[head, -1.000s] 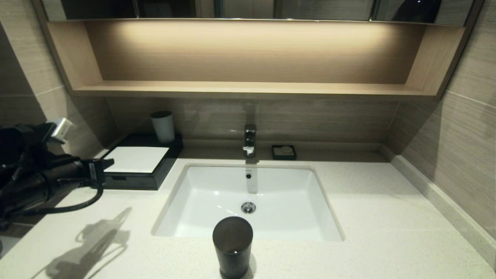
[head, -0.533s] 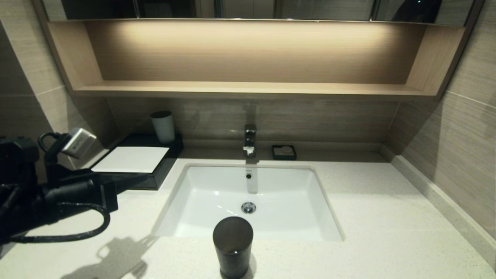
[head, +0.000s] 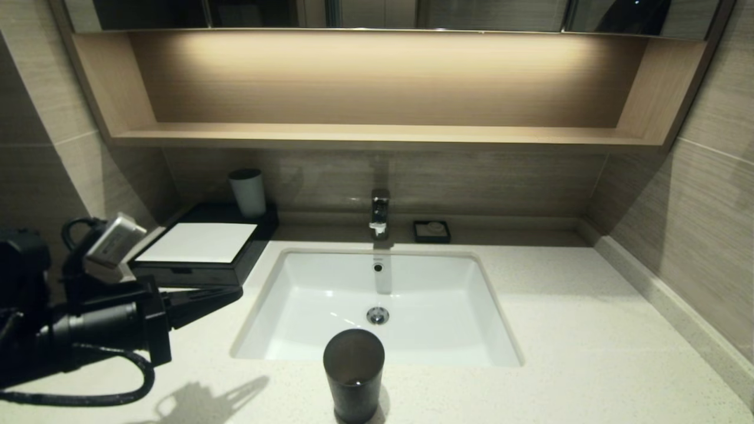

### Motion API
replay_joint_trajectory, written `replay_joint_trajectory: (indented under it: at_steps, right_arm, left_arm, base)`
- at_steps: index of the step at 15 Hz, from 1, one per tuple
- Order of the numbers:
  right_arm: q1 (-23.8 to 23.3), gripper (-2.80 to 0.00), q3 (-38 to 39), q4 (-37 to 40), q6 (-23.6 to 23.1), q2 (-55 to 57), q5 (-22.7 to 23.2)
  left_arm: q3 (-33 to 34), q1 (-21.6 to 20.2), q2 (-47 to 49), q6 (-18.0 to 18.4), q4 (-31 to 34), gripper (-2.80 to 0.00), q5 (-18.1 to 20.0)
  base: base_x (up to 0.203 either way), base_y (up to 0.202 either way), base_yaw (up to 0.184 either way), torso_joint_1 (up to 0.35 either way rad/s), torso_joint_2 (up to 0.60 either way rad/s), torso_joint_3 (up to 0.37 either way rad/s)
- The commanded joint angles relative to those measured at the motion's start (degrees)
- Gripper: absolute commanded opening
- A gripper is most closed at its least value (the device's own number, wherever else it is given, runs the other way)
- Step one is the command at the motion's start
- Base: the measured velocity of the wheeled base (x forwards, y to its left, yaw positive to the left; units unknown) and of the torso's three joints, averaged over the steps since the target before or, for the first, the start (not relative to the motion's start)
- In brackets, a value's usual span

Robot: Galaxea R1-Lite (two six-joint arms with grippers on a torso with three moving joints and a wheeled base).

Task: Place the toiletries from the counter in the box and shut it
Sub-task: Pick up the cup

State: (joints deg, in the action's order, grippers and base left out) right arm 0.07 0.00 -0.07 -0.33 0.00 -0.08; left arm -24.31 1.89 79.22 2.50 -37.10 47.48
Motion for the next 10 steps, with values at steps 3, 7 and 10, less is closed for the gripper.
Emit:
replay_joint_trajectory:
  at_steps: [3,7,10]
  right_arm:
    - [0.01,-2.80,0.09,-0.01,-0.02,-0.09,-0.01]
    - [0.09,-2.80,0.09,-0.01,-0.02,-0.08,-0.01]
    - [0.01,-2.80,0.00,-0.01,-0.02,-0.09,-0.01]
  left_arm:
    - [2.44,0.04,-1.96,0.74,-1.83,-2.80,4.63]
    - [1.74,1.40,-2.49,0.66,-1.73,-2.80,5.42]
    - [-1.81,1.85,-1.36,0.34,1.82,-2.80,4.98]
  base:
    - [0.000,0.000,0.000,0.000,0.00,0.000]
    - [0.000,0.000,0.000,0.000,0.00,0.000]
    - [0.000,0.000,0.000,0.000,0.00,0.000]
